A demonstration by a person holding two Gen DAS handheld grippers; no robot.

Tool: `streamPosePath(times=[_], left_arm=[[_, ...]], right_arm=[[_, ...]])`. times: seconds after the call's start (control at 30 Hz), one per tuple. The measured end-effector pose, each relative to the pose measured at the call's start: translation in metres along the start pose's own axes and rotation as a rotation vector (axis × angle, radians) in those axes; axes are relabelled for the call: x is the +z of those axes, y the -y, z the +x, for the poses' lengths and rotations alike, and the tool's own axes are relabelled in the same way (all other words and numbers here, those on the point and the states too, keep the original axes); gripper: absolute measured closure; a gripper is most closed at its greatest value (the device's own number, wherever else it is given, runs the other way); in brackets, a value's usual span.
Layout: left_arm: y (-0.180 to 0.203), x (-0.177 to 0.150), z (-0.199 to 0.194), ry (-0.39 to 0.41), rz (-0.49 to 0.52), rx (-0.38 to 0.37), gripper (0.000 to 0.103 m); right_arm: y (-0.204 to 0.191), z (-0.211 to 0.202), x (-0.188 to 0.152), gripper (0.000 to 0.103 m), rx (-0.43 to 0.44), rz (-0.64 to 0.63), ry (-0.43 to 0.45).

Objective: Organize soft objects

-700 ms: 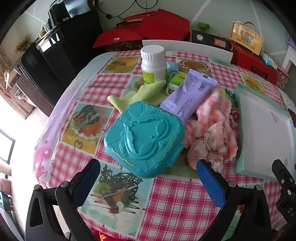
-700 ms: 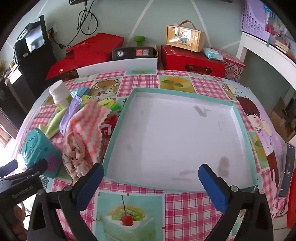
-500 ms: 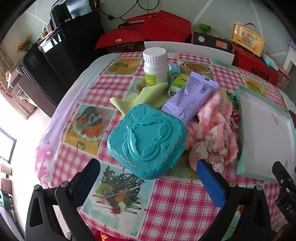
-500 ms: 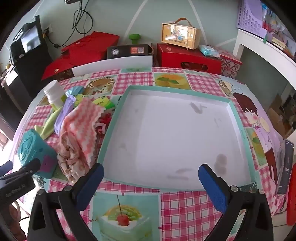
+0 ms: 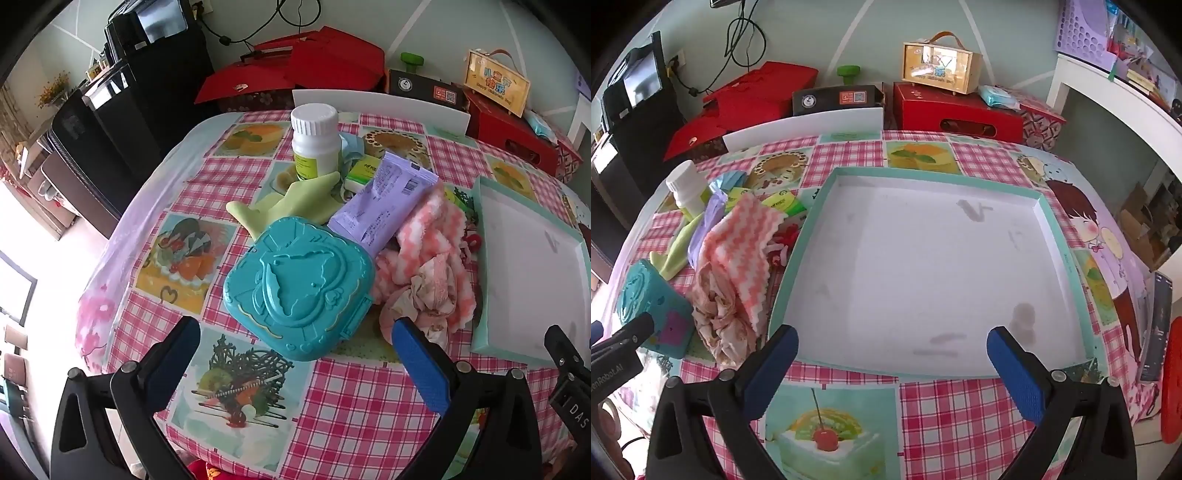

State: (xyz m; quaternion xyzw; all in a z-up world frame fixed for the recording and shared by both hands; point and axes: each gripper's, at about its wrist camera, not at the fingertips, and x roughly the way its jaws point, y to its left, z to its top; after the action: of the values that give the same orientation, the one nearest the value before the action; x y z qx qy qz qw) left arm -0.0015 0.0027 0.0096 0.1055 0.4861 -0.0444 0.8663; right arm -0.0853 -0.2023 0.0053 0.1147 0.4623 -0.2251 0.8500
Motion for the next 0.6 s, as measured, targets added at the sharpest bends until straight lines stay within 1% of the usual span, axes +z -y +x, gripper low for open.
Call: streamPosePath(times=[0.27,0.6], left_arm=[[0.004,0.001,-0.002,0.011,0.012,0.038,0.000],[0.006,0.001,-0.002,0.012,0.023,0.060,0.000]], right_arm=[[0.004,-0.001,0.001,0.000,0.013,0.012,-0.007],[0.014,-0.003,0.001,0.000,0.028,0.043,-0.014]])
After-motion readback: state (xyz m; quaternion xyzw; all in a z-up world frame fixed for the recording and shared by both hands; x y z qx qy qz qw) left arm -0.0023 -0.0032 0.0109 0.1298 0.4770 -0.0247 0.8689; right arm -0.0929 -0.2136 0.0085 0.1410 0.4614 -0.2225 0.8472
